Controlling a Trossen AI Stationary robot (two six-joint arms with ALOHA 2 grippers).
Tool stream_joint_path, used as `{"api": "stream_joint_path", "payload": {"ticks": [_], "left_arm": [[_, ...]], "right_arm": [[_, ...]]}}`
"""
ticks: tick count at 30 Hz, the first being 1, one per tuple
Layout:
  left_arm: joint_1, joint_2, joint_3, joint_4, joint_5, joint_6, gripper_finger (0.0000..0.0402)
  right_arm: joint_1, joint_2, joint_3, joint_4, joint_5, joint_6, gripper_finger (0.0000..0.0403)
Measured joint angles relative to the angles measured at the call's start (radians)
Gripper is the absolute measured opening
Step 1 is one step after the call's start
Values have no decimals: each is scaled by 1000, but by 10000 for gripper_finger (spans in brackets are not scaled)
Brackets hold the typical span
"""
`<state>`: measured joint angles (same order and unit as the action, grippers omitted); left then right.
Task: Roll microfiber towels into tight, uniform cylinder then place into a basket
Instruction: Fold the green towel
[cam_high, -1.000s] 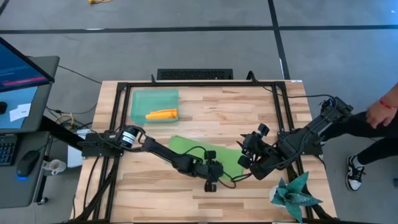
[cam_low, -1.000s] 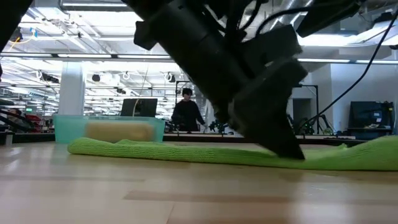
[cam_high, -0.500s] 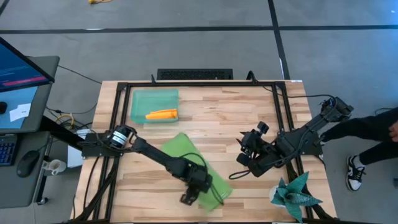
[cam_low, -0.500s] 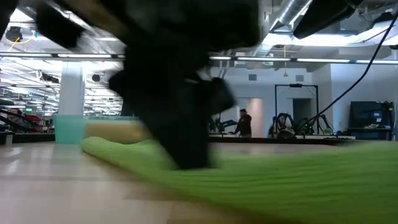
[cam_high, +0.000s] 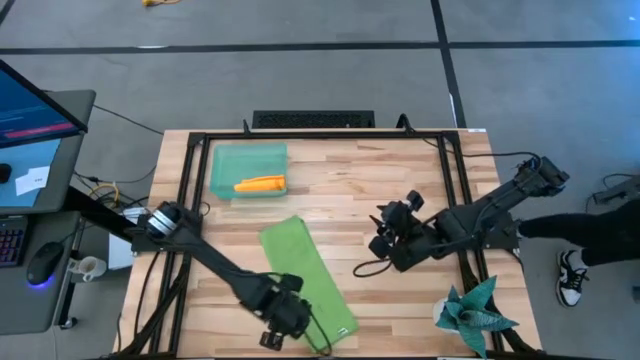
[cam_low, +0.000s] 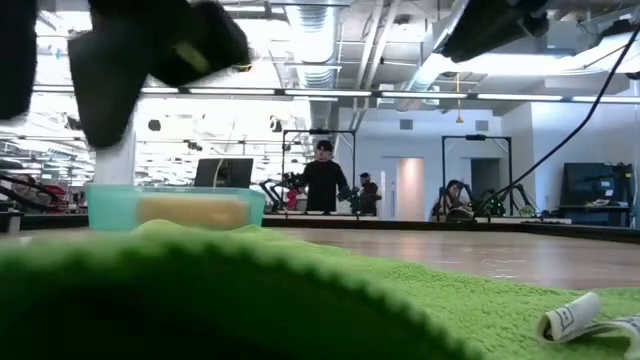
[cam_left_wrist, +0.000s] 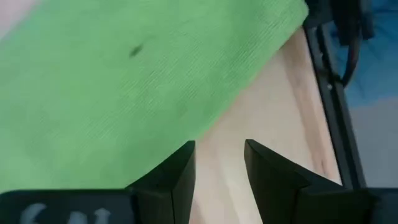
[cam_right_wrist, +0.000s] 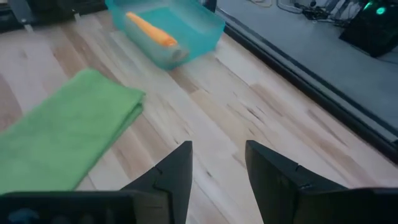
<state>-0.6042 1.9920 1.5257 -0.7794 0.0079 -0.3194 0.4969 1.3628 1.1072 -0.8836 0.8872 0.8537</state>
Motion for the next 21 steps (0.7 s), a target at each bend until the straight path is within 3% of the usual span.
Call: {"api": "stream_joint_path", "payload": {"ticks": [5, 11, 14, 21], "left_arm": [[-71, -111, -5, -85, -221, -74, 129], [-129, -183, -49, -190, -475, -225, 129], [-134, -184, -95, -244, -527, -371, 129], [-112, -182, -298, -168, -517, -526, 129]], "right_arm": [[-53, 47, 0, 104, -76, -116, 165], [-150, 168, -3, 304, -235, -378, 143], [-196, 214, 0, 441, -374, -487, 128], [-272, 311, 0, 660, -661, -599, 78]]}}
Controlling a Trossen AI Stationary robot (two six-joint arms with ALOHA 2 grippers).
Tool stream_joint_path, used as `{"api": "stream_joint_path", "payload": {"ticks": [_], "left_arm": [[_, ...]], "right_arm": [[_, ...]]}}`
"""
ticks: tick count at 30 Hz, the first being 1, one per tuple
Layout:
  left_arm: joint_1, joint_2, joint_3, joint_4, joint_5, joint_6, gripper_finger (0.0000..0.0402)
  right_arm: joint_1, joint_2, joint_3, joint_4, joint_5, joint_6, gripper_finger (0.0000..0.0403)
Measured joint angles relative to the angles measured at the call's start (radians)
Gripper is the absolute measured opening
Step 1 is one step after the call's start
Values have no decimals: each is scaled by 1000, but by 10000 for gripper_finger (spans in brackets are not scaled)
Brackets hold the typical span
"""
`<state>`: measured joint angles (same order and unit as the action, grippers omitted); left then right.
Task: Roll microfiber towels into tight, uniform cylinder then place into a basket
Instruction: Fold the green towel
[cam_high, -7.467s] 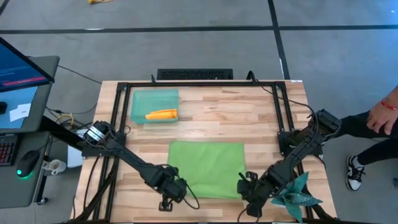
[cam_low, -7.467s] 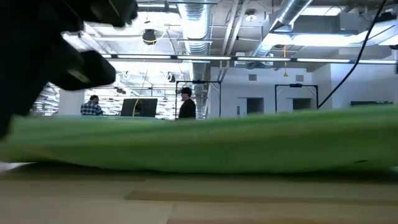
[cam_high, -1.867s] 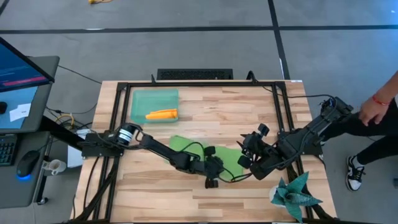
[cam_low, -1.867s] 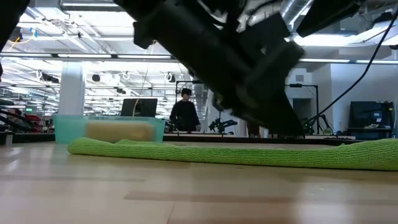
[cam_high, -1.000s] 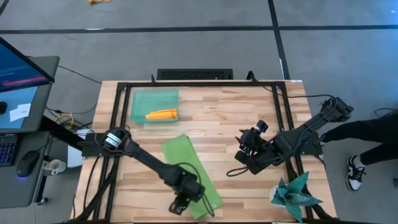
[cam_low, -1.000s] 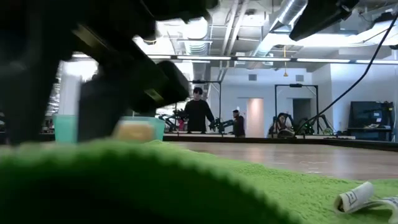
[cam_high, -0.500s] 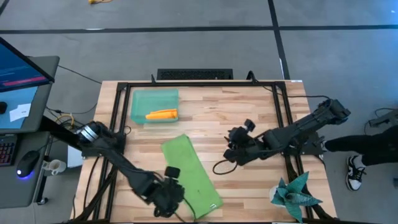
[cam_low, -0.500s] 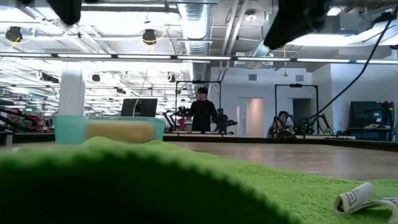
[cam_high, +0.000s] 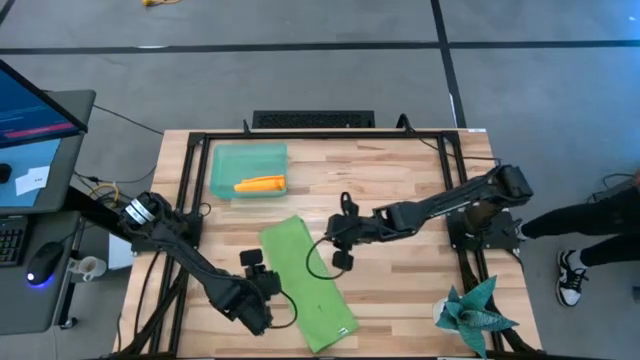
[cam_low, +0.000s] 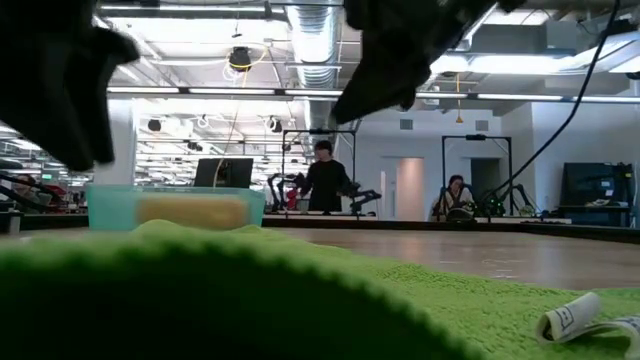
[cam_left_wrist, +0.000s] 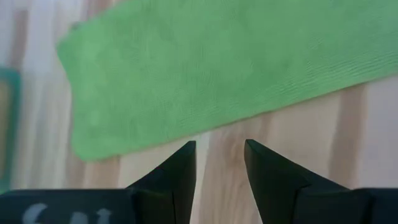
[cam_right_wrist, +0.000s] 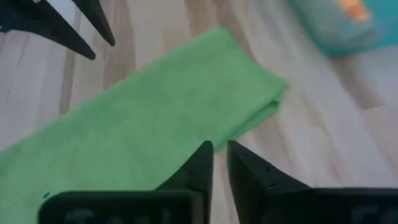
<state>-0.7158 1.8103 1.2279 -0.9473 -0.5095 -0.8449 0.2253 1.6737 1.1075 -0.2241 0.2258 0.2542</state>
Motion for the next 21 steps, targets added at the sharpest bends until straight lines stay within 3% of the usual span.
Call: {"api": "stream_joint_path", "payload": {"ticks": [5, 9, 14, 21], "left_arm": [[16, 0, -97, 157, 23, -4, 129], [18, 0, -111, 180, 33, 1, 129], [19, 0, -112, 177, 34, 9, 129], [36, 0, -112, 178, 35, 36, 129]], "right_arm": [[-40, 85, -1, 100, -102, -42, 37], [-61, 167, -2, 218, -192, -55, 8], [-73, 261, 10, 333, -266, -70, 20], [-91, 367, 67, 336, -281, -71, 10]]}}
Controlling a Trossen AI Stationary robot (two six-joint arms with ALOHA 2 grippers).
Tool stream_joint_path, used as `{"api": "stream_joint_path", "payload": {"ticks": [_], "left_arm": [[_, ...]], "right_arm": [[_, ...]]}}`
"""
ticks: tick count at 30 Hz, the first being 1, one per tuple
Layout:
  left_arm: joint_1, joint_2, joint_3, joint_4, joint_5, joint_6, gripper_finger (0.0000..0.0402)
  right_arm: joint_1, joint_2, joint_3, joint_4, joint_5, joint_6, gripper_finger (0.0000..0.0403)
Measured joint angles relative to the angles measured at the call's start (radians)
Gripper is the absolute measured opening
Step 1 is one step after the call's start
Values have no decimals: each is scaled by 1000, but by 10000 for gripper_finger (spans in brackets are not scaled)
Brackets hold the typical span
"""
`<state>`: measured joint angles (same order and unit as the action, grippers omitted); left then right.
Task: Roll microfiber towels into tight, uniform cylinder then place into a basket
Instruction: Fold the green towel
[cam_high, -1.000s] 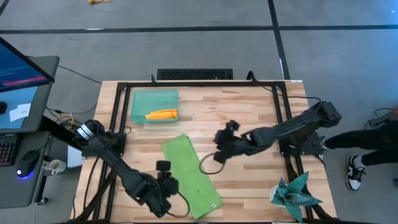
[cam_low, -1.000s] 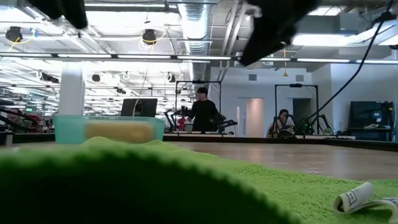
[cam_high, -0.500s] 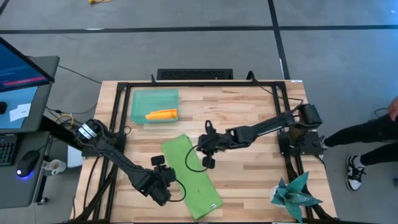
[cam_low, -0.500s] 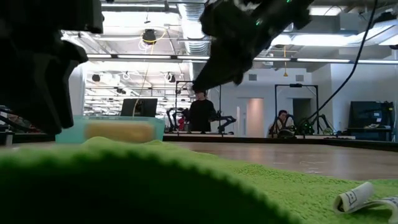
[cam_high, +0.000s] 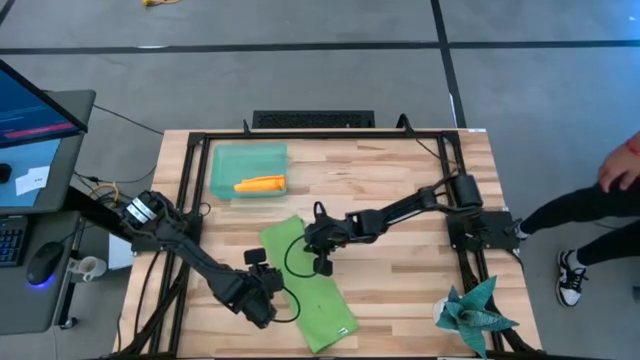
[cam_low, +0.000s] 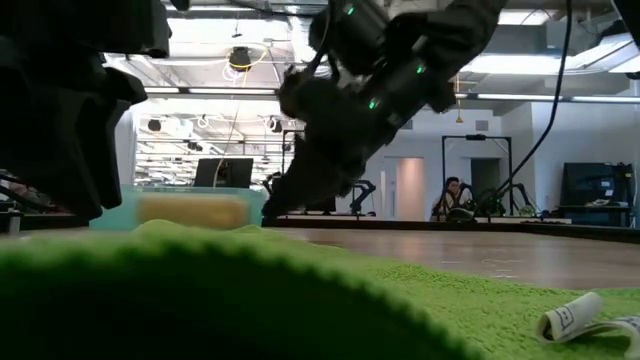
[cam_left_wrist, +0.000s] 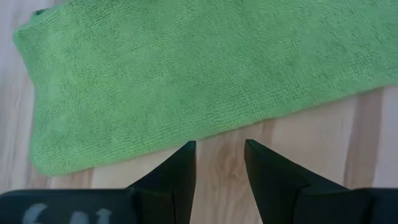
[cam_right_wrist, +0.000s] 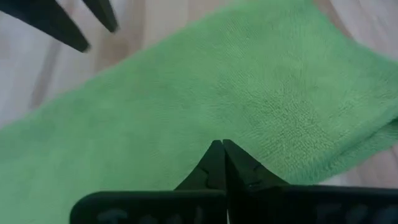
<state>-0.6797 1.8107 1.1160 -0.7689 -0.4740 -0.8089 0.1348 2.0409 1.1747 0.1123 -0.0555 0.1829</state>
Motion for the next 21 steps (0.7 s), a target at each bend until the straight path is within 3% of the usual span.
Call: {"api": "stream_joint_path", "payload": {"ticks": [6, 14, 21], "left_arm": [[14, 0, 0, 0, 0, 0, 129], [16, 0, 0, 1, 1, -22, 129], [16, 0, 0, 2, 1, -47, 129]], "right_arm": [[-21, 57, 34, -51, -2, 1, 7], [-67, 35, 47, -232, 1, 60, 12], [-94, -26, 46, -495, 184, 168, 12]]}}
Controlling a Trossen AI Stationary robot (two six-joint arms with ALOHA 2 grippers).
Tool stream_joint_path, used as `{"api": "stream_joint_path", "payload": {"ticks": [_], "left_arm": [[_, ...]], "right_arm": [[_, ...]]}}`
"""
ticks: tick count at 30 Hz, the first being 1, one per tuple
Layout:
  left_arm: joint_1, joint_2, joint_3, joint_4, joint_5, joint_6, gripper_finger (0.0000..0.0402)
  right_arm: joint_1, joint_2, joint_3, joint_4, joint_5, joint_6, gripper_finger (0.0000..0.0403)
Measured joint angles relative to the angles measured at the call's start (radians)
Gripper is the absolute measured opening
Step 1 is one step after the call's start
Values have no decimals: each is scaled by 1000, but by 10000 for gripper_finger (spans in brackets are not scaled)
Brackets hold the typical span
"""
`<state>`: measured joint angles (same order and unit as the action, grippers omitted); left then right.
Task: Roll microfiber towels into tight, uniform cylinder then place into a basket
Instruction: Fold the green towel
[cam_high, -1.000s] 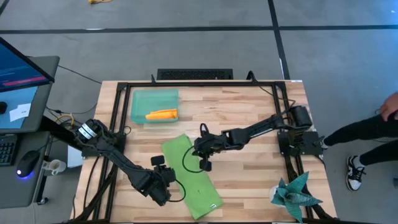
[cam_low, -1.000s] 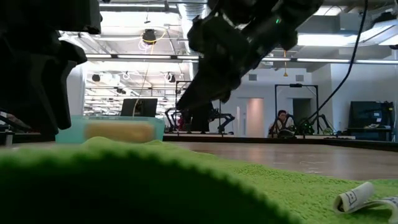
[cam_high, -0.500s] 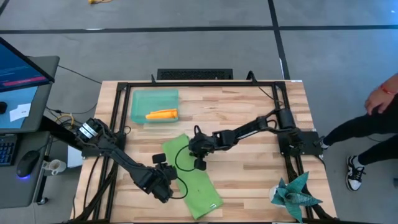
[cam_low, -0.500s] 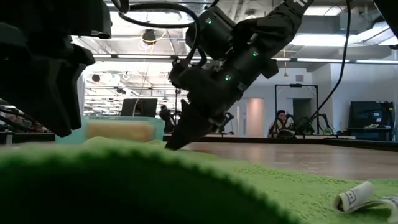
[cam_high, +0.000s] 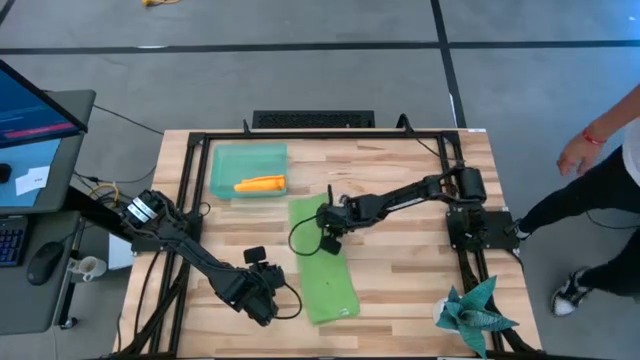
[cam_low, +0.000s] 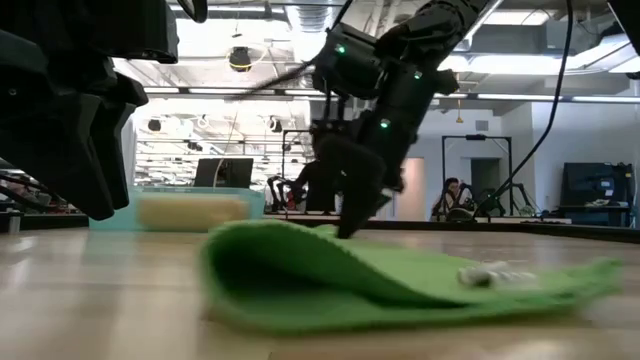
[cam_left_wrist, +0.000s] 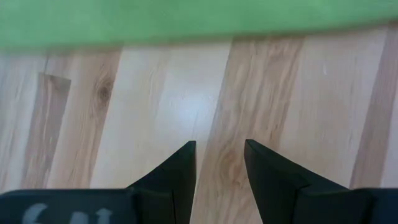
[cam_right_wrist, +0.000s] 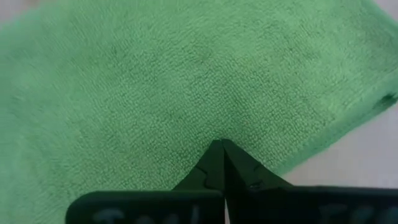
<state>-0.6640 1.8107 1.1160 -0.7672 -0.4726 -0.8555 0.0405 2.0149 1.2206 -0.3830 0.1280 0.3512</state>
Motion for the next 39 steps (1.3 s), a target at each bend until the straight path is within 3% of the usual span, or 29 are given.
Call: {"api": "stream_joint_path", "payload": {"ticks": [9, 19, 23, 29, 39], "left_arm": [[8, 0, 0, 3, -7, 15, 129], [50, 0, 0, 8, -1, 85, 129], [68, 0, 0, 12, 1, 134, 129], [86, 11, 0, 24, -1, 129, 136], [135, 23, -1, 20, -2, 128, 204]], "right_arm": [[-3, -53, -10, -261, 219, 67, 10], [63, -106, -9, -303, 242, 17, 27], [121, -203, -38, -321, 306, 26, 23], [202, -448, -182, -322, 403, 83, 14], [405, -749, -460, -93, 456, 174, 31]]}}
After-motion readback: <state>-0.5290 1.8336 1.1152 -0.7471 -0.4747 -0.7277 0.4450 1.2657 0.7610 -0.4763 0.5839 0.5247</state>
